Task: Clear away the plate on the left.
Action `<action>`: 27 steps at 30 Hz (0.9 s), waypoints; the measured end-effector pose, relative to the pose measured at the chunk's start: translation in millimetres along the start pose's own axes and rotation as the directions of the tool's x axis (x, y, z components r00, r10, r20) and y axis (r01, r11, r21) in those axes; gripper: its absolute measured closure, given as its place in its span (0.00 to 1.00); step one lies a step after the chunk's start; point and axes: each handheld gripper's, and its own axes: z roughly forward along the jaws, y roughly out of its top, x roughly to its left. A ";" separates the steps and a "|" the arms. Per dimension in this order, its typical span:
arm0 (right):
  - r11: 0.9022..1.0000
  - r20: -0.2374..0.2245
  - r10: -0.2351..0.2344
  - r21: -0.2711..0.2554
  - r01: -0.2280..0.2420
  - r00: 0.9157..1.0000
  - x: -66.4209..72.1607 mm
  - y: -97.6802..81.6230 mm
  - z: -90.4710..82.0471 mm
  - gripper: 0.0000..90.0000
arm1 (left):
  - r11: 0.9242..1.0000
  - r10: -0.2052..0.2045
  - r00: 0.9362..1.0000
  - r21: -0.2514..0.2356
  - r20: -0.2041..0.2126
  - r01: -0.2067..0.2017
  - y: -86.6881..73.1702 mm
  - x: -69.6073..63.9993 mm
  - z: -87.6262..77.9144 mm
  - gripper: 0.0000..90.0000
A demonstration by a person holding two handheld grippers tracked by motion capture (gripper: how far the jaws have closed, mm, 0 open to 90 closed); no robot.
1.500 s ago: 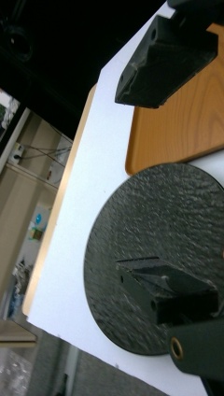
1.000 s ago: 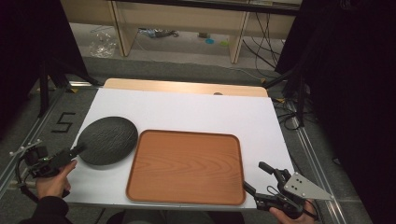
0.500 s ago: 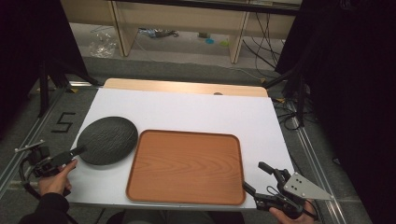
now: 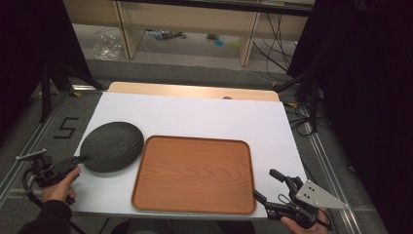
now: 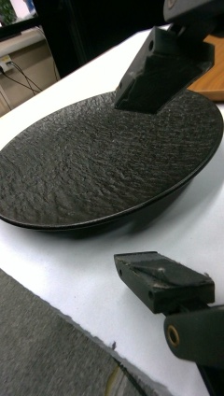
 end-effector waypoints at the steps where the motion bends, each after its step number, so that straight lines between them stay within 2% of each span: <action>1: 1.000 0.001 -0.001 0.000 0.001 1.000 0.0 0.0 0.1 0.23 | 1.000 -0.003 1.000 0.002 0.004 0.003 0.1 0.3 0.3 0.24; 12: 1.000 0.002 -0.004 0.004 0.003 1.000 -0.3 0.0 -0.2 0.23 | 0.999 -0.042 0.997 0.036 0.057 0.040 -1.1 -1.9 8.1 0.26; 16: 1.000 0.001 -0.003 0.004 0.003 1.000 -0.2 0.0 -0.1 0.23 | 0.998 -0.047 0.997 0.041 0.057 0.044 -1.7 -1.9 10.0 0.27; 18: 1.000 0.001 -0.016 -0.023 0.016 1.000 -1.2 -0.4 1.7 0.23 | 0.997 -0.063 0.995 0.051 0.077 0.060 -2.1 -1.4 11.0 0.28; 20: 1.000 -0.010 0.001 -0.021 -0.001 1.000 0.0 -0.8 2.3 0.23 | 0.997 -0.064 0.995 0.055 0.082 0.059 -2.4 -2.0 11.8 0.28; 22: 1.000 -0.010 -0.013 -0.029 0.013 1.000 -0.9 -0.7 2.7 0.23 | 0.997 -0.062 0.995 0.059 0.081 0.057 -2.7 -3.4 13.4 0.28; 23: 1.000 -0.008 -0.003 -0.015 0.003 1.000 -0.3 -0.5 1.5 0.23 | 0.996 -0.065 0.994 0.059 0.085 0.060 -2.7 -3.7 14.1 0.29; 24: 1.000 0.002 -0.018 -0.023 0.018 1.000 -1.2 -0.4 1.5 0.23 | 0.996 -0.070 0.994 0.059 0.086 0.065 -2.8 -4.0 14.9 0.29; 25: 1.000 -0.008 -0.008 -0.010 0.008 1.000 -0.7 -0.3 0.9 0.23 | 0.996 -0.071 0.994 0.064 0.086 0.066 -2.5 -3.5 15.7 0.29; 26: 1.000 -0.005 -0.017 -0.006 0.017 1.000 -1.2 0.0 0.6 0.23 | 0.996 -0.071 0.994 0.064 0.086 0.066 -2.5 -3.5 15.7 0.29; 27: 1.000 -0.006 -0.016 -0.002 0.016 1.000 -1.1 0.2 0.3 0.23 | 0.995 -0.089 0.992 0.059 0.088 0.084 -2.5 -2.9 17.2 0.30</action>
